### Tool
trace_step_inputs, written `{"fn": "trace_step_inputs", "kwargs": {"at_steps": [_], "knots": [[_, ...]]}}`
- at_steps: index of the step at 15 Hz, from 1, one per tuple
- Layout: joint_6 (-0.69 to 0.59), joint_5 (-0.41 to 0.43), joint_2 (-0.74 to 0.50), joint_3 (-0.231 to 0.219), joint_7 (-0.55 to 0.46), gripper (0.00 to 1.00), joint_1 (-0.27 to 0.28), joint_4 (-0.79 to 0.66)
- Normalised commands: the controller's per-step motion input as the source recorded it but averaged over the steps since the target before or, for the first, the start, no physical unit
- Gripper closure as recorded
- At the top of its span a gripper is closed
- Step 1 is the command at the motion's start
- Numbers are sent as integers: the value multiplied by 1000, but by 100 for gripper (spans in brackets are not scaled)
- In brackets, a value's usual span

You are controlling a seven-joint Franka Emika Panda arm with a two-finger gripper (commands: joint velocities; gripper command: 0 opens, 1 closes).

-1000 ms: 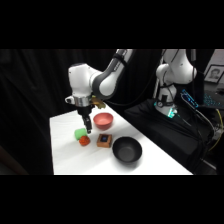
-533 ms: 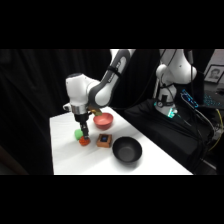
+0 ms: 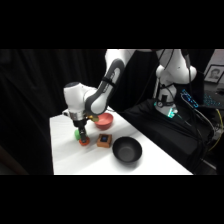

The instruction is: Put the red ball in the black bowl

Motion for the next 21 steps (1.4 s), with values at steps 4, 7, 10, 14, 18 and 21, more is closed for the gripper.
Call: {"fn": "trace_step_inputs", "kwargs": {"at_steps": [4,7,10,14,18,21], "knots": [[19,-49,161,-23,92,0,3,220],[7,-53,129,-23,87,0,4,188],[-7,-54,100,-22,80,27,6,170],[-14,-66,71,-32,82,56,16,156],[-53,-84,35,-48,83,88,18,135],[-100,-111,-40,-63,85,99,29,77]]}}
